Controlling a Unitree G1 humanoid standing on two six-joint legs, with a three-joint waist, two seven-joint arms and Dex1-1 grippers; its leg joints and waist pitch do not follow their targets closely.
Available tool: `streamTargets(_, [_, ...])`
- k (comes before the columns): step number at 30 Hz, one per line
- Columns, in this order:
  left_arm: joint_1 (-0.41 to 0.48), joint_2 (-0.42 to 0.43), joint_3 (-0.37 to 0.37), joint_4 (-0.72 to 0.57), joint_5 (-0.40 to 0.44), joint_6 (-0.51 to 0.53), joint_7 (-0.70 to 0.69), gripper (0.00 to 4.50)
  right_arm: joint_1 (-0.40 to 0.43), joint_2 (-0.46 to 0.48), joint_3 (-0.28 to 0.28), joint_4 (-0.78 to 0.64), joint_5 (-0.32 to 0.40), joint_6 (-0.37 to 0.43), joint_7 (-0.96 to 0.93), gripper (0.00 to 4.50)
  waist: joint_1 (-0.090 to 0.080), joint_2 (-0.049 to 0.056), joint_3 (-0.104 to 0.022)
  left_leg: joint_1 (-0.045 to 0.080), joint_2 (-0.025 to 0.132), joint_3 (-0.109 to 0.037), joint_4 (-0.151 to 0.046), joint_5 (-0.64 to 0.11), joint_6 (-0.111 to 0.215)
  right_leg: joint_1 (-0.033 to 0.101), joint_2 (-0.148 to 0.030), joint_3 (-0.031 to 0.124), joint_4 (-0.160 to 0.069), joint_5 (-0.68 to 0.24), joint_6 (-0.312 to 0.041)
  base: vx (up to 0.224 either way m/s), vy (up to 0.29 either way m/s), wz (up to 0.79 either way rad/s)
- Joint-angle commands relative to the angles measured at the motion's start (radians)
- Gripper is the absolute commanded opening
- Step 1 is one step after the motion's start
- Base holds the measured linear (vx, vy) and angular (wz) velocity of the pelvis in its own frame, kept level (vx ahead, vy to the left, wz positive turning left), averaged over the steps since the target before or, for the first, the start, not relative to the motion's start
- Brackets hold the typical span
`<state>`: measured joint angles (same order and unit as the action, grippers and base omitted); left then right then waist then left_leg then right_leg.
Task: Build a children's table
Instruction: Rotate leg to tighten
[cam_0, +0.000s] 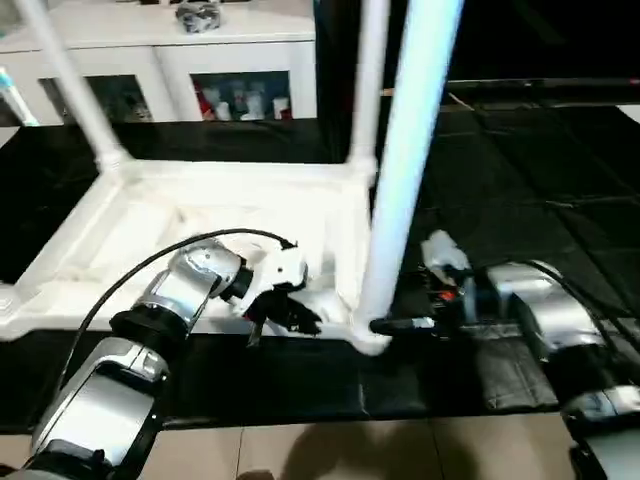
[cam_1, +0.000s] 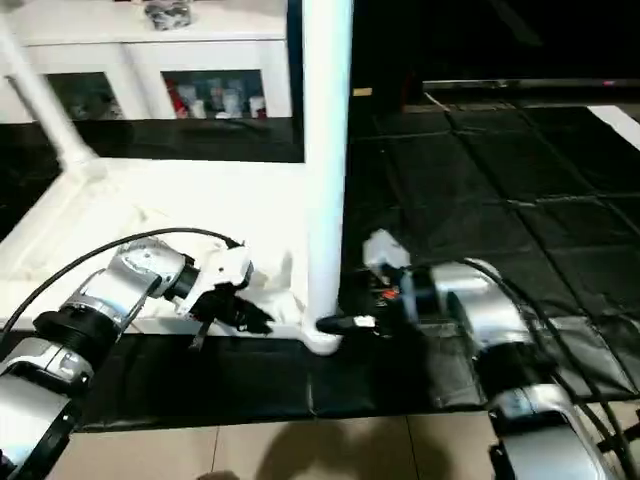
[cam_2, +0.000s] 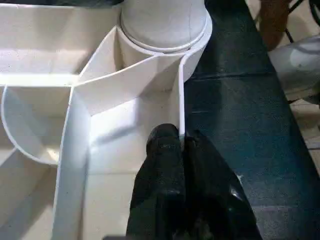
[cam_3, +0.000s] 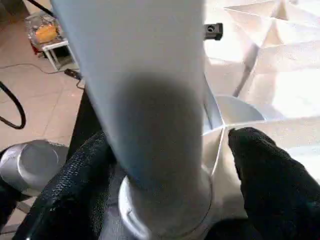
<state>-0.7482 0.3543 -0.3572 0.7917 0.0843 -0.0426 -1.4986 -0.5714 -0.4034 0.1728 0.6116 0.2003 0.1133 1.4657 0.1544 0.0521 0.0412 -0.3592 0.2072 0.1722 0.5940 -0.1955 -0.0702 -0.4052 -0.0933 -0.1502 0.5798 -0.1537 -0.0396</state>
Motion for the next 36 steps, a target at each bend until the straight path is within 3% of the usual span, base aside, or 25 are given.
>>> streamTargets(1, [-0.001,-0.007,-0.032,-0.042,0.000,-0.019,-0.047,0.00,-0.021,0.000,0.019,0.004,-0.007,0.013,0.030,3.41,-0.008,-0.016,-0.076,0.006,0.038,-0.004,-0.059,-0.102,0.104,0.062,-0.071,0.066,-0.051,-0.215,-0.177,0.000,0.000,0.00])
streamTargets(2, [-0.002,-0.007,-0.032,-0.041,0.001,-0.021,-0.047,0.00,-0.022,-0.001,0.026,0.004,-0.007,0.017,0.039,3.41,-0.009,-0.021,-0.076,0.005,0.037,-0.003,-0.059,-0.102,0.106,0.063,-0.070,0.066,-0.051,-0.216,-0.175,0.000,0.000,0.00])
streamTargets(15, [-0.005,-0.002,-0.029,-0.025,0.006,-0.020,-0.017,0.00,-0.017,-0.007,0.047,0.001,-0.004,0.026,0.072,2.22,-0.009,-0.021,-0.074,0.005,0.035,-0.003,-0.059,-0.103,0.099,0.062,-0.071,0.065,-0.056,-0.258,-0.153,0.000,0.000,0.00])
streamTargets(26, [-0.016,-0.029,0.000,0.003,-0.009,0.029,0.041,0.00,0.024,0.011,0.048,-0.043,0.016,0.054,0.069,2.06,-0.008,-0.017,-0.075,0.008,0.036,-0.004,-0.058,-0.109,0.094,0.062,-0.069,0.065,-0.056,-0.249,-0.158,0.000,0.000,0.00])
streamTargets(27, [-0.018,-0.039,0.009,0.007,-0.014,0.052,0.062,0.00,0.039,0.025,0.041,-0.058,0.023,0.071,0.039,2.06,-0.006,-0.008,-0.075,0.008,0.036,-0.004,-0.057,-0.111,0.093,0.062,-0.070,0.065,-0.056,-0.249,-0.159,0.000,0.000,0.00])
streamTargets(29, [-0.019,-0.046,0.014,0.008,-0.017,0.069,0.076,0.00,0.045,0.034,0.038,-0.065,0.024,0.085,0.015,2.06,-0.006,-0.013,-0.075,0.006,0.035,-0.005,-0.058,-0.114,0.090,0.064,-0.070,0.064,-0.058,-0.249,-0.157,0.000,0.000,0.00])
streamTargets(31, [-0.031,-0.069,0.032,0.020,-0.022,0.114,0.129,0.00,0.042,0.066,0.028,-0.051,0.003,0.098,-0.082,2.06,-0.010,-0.013,-0.071,0.006,0.033,-0.004,-0.060,-0.134,0.083,0.063,-0.069,0.063,-0.063,-0.285,-0.148,0.000,0.000,0.00])
streamTargets(32, [-0.046,-0.097,0.053,0.034,-0.028,0.161,0.195,0.00,0.030,0.103,0.016,-0.021,-0.025,0.113,-0.194,2.06,-0.016,-0.009,-0.066,0.009,0.031,-0.003,-0.062,-0.156,0.068,0.060,-0.067,0.061,-0.071,-0.331,-0.135,0.000,0.000,0.00])
streamTargets(35, [-0.070,-0.134,0.083,0.053,-0.039,0.209,0.278,0.00,0.002,0.160,-0.015,0.025,-0.030,0.130,-0.321,2.04,-0.031,-0.011,-0.060,0.016,0.019,-0.005,-0.063,-0.210,0.029,0.061,-0.069,0.050,-0.092,-0.482,-0.085,0.000,0.000,0.00])
streamTargets(36, [-0.088,-0.160,0.109,0.068,-0.050,0.251,0.342,0.00,-0.018,0.197,-0.029,0.052,-0.034,0.138,-0.394,2.03,-0.040,-0.013,-0.063,0.013,0.018,-0.007,-0.065,-0.203,0.024,0.065,-0.068,0.049,-0.092,-0.485,-0.074,0.000,0.000,0.00])
